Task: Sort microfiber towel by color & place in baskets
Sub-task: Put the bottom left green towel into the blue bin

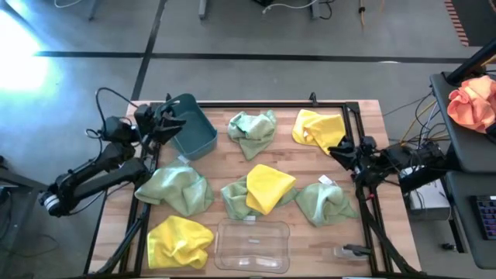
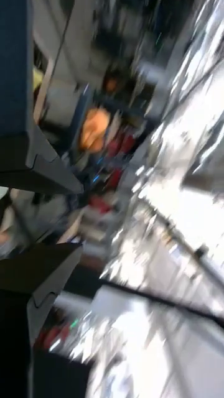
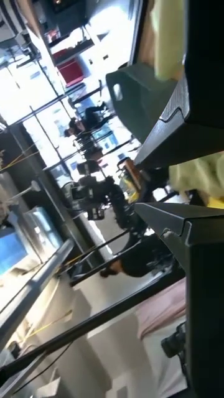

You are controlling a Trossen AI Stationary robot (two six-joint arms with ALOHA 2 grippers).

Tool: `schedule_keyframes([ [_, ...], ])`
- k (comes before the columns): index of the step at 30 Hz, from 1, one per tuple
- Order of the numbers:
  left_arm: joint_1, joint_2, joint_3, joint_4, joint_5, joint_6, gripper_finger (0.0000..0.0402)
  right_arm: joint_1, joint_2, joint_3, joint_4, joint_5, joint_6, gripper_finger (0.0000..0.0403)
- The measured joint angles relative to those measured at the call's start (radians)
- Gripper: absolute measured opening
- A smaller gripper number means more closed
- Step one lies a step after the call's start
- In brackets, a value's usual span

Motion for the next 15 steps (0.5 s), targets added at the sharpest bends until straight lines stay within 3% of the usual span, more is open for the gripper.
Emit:
schedule_keyframes([
  [6, -0.001, 0.112, 0.126, -0.071, 0.252, 0.006, 0.0123, 0.0, 0.008, 0.148, -0.178, -0.002, 0.008, 0.0093],
  [15, -0.002, 0.274, 0.187, -0.092, 0.412, -0.064, 0.0123, 0.0, 0.231, 0.468, -0.645, -0.002, 0.123, 0.0093],
])
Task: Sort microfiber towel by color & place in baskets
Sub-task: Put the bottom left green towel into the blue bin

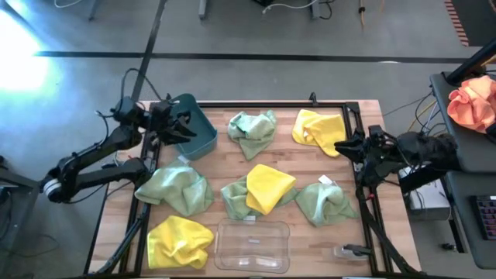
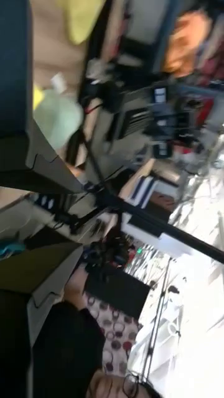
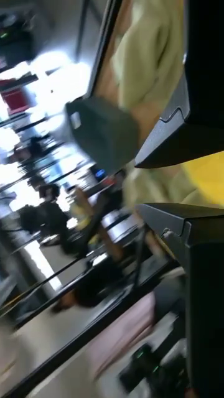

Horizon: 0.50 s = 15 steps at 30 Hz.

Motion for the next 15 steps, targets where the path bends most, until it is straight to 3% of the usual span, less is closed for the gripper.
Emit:
schedule_keyframes([
  [8, 0.0, 0.066, 0.005, -0.025, 0.037, 0.009, 0.0123, 0.0, 0.254, 0.321, -0.409, 0.062, 0.031, 0.0093],
  [15, 0.0, 0.067, 0.002, -0.016, 0.039, 0.024, 0.0123, 0.0, 0.424, 0.497, -0.642, 0.076, 0.086, 0.0093],
])
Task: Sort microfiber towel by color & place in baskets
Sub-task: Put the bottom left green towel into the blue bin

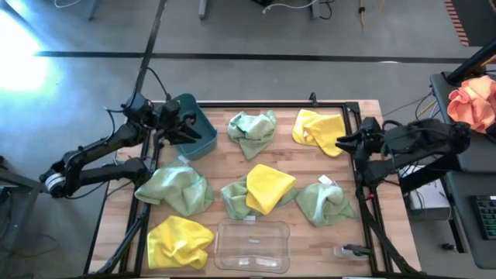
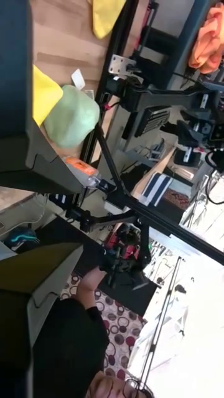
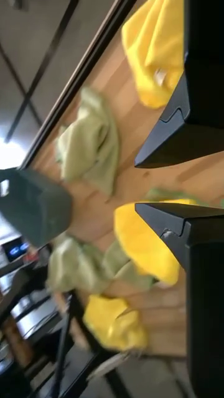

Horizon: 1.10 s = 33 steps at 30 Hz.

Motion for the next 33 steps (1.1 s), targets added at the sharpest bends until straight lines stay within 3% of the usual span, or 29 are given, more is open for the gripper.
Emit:
schedule_keyframes([
  [7, 0.0, -0.008, 0.058, -0.01, -0.002, 0.003, 0.0123, 0.0, 0.101, 0.069, -0.099, 0.001, 0.001, 0.0093],
  [11, 0.0, -0.004, 0.141, -0.105, 0.022, 0.038, 0.0123, 0.0, 0.124, 0.068, -0.117, 0.0, 0.003, 0.0093],
  [14, 0.0, 0.002, 0.229, -0.312, 0.042, 0.125, 0.0123, 0.0, 0.125, 0.059, -0.117, -0.003, 0.016, 0.0093],
  [18, 0.0, 0.022, 0.389, -0.822, 0.018, 0.402, 0.0123, 0.0, 0.126, 0.055, -0.114, -0.005, 0.029, 0.0093],
  [21, 0.0, 0.059, 0.536, -1.278, -0.098, 0.683, 0.0123, 0.0, 0.123, 0.055, -0.114, -0.005, 0.029, 0.0093],
  [25, 0.0, 0.125, 0.736, -1.726, -0.399, 0.932, 0.0123, 0.0, 0.123, 0.055, -0.115, -0.005, 0.029, 0.0093],
  [29, -0.008, 0.163, 0.871, -1.832, -0.648, 0.938, 0.0123, 0.0, 0.124, 0.055, -0.114, -0.005, 0.029, 0.0093],
  [33, -0.008, 0.176, 0.94, -1.848, -0.715, 0.897, 0.0123, 0.0, 0.125, 0.055, -0.114, -0.005, 0.039, 0.0093],
])
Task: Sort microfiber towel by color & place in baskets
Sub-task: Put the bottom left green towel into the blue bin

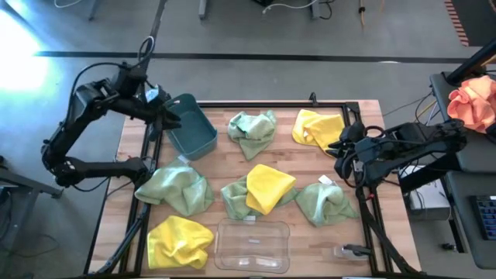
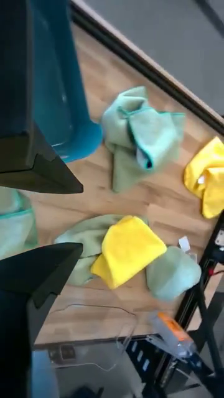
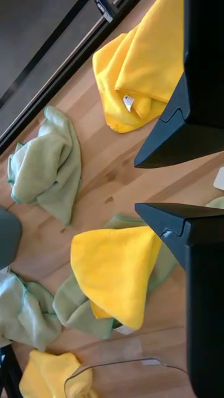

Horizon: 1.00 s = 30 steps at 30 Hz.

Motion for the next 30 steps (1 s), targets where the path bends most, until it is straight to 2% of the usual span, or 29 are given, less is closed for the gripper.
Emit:
schedule_keyframes([
  [2, 0.0, 0.004, 0.006, -0.039, -0.014, -0.019, 0.0123, 0.0, 0.0, 0.0, 0.0, 0.0, 0.013, 0.0093],
  [6, -0.001, 0.007, -0.013, -0.173, -0.121, -0.04, 0.0123, 0.0, 0.0, 0.0, -0.001, 0.0, 0.026, 0.0093],
  [10, -0.001, 0.006, -0.071, -0.246, -0.185, -0.049, 0.0123, 0.0, 0.0, 0.0, -0.001, 0.0, 0.025, 0.0093],
  [14, -0.001, -0.02, -0.17, -0.242, -0.127, -0.076, 0.0123, 0.0, 0.0, 0.0, -0.002, 0.0, 0.024, 0.0093],
  [20, -0.013, -0.058, -0.348, -0.221, -0.107, -0.121, 0.0123, 0.0, 0.0, 0.0, -0.002, 0.001, 0.023, 0.0093],
  [30, -0.041, -0.127, -0.599, -0.021, 0.07, -0.173, 0.0123, 0.0, 0.0, -0.001, -0.003, 0.001, 0.024, 0.0093],
])
